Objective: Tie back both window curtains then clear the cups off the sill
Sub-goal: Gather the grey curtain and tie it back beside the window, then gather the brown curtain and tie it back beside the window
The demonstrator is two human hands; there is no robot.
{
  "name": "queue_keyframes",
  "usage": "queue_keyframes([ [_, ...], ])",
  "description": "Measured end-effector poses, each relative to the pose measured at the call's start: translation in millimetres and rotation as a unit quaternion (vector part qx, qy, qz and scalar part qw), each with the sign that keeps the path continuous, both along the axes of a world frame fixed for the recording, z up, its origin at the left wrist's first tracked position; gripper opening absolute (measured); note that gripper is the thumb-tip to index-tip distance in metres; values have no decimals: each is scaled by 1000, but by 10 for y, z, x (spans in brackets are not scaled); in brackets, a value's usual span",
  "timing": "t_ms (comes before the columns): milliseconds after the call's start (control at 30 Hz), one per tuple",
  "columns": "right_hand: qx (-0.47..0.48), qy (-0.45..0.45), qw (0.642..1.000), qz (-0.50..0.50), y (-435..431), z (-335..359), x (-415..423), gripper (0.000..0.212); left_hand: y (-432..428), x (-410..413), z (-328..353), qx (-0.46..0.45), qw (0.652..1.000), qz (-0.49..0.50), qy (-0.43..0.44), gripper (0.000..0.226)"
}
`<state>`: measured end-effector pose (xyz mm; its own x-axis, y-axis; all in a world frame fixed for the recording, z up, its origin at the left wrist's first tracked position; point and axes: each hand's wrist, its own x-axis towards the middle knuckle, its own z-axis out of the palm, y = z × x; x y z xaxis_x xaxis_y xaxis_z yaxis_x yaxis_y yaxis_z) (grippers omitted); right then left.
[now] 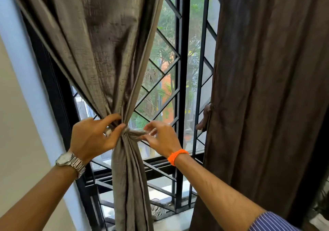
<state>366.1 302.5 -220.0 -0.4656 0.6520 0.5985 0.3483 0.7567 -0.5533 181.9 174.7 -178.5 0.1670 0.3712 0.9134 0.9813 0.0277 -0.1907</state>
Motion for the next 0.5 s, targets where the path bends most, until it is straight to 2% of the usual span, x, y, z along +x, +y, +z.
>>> queue_keyframes([
  [300,31,-16,999,5,140,161,391,31,-84,365,134,113,988,60,89,33],
  [400,66,-16,998,-14,204,292,617,32,-75,566,273,114,982,93,120,34],
  [500,93,8,995,-38,345,432,929,31,66,830,390,70,986,106,107,33],
])
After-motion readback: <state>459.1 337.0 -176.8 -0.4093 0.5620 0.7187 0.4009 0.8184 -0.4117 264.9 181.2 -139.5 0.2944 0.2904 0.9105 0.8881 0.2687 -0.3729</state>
